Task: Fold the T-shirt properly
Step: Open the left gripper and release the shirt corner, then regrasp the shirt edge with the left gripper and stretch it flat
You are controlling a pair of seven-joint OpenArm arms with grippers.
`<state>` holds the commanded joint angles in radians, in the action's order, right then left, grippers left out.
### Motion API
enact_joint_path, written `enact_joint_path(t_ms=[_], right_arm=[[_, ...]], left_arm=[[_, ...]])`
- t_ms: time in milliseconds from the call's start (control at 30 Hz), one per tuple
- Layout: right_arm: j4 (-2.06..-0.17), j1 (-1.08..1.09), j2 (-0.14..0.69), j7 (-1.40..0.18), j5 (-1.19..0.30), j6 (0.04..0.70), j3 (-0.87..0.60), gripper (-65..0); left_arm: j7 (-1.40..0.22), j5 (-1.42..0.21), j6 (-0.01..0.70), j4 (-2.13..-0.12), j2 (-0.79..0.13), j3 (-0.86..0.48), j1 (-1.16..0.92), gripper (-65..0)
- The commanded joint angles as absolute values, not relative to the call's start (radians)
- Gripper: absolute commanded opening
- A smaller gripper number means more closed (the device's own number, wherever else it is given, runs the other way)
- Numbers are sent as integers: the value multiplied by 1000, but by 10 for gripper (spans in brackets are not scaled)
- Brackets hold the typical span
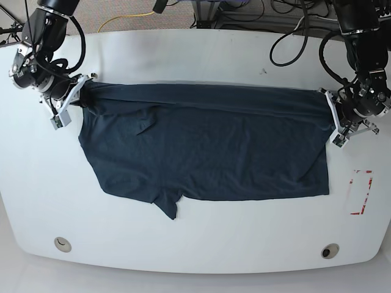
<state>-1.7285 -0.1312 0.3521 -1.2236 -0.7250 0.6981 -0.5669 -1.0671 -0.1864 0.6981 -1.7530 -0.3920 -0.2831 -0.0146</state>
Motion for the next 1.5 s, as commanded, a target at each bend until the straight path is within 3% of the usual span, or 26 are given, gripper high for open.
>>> enact_joint_path(t_ms=[267,633,867,933,1200,1333,1500], right_arm=[[-1567,-48,383,-1190,-725,698,-567,-650],[-1524,-22,409,-1187,-723,698,-567,-650],[-1524,-22,409,-1187,-723,698,-567,-650],[-1524,-22,409,-1187,-723,698,-567,-650],[-1527,-22,410,-1187,-723,698,-567,-645],[-1531,-25,418,-1188,-725,698,-575,-564],[-1552,-27,438,-1193,-731,698,-576,-384]], left_arm=[[-1067,-186,698,-1653,-420,-193,77,-650],[-1064,-186,698,-1517,-437,-151,153,-640],[-1064,-186,698,-1491,-453,-153,154,-262],[-1064,-188,698,-1494,-456,-156,159,-228],[-1064,-196,698,-1497,-479,-232,194,-229],[-1064,-196,698,-1560,-479,-305,194,-229],[-1070,-196,698,-1624,-455,-329,173,-229]])
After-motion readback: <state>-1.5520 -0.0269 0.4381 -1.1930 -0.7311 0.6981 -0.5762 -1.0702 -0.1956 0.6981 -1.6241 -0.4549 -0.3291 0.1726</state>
